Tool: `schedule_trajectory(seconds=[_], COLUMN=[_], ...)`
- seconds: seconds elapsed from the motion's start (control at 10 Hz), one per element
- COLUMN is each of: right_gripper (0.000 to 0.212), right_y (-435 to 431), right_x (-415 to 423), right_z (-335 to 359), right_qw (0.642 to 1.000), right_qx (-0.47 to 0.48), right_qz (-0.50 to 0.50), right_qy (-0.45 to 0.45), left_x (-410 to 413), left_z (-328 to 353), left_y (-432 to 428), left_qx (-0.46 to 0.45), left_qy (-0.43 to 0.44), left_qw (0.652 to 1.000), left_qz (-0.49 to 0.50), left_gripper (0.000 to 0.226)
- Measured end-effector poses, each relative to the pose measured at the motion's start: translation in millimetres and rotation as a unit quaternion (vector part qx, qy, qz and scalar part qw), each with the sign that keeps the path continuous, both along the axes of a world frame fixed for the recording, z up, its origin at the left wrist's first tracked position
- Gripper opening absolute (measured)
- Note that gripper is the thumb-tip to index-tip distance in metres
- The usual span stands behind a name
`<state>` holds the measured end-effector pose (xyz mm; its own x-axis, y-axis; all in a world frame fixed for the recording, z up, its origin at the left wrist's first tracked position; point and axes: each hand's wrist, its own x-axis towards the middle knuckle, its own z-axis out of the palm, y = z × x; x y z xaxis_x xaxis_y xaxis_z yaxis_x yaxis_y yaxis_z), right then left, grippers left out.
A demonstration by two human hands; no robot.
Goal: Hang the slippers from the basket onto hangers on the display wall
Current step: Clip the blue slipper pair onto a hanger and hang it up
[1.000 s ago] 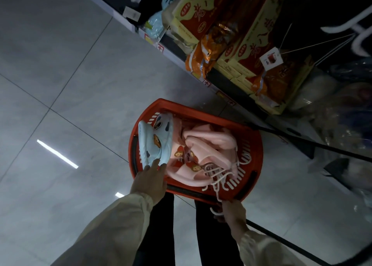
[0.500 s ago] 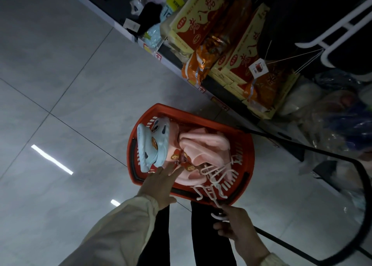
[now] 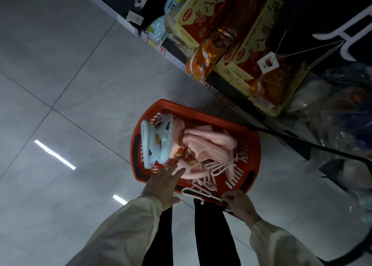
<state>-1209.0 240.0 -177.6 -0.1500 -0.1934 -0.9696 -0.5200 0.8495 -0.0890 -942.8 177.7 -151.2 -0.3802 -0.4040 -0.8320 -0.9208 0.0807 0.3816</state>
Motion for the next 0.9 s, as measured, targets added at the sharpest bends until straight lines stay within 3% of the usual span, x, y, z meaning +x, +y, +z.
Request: schedule_trajectory(seconds=[0.2, 0.5, 0.7, 0.9], right_gripper=[0.009, 0.023, 0.024, 0.016], right_y=[-28, -48, -53, -54], right_x=[-7, -13, -37, -44], right_z=[-46, -67, -65, -81], right_qw=[0.992, 0.97, 0.969, 0.959], right_qx=[0.002, 0.088, 0.083, 0.067], right_qz=[0.124, 0.191, 0.177, 0.237], right_qy=[-0.034, -0.118, -0.153, -0.142], left_x=[4, 9, -4, -32], left_z=[-5, -14, -23, -30], left_y=[-1, 5, 18, 32], left_qx=[0.008, 0.024, 0.041, 0.051], left_qy=[0.0, 0.013, 0.022, 0.032], left_qw=[1.0, 1.0, 0.999, 0.997], left_qz=[-0.002, -0.01, -0.01, 0.038], left_gripper=[0.095, 0.101, 0.073, 0.049])
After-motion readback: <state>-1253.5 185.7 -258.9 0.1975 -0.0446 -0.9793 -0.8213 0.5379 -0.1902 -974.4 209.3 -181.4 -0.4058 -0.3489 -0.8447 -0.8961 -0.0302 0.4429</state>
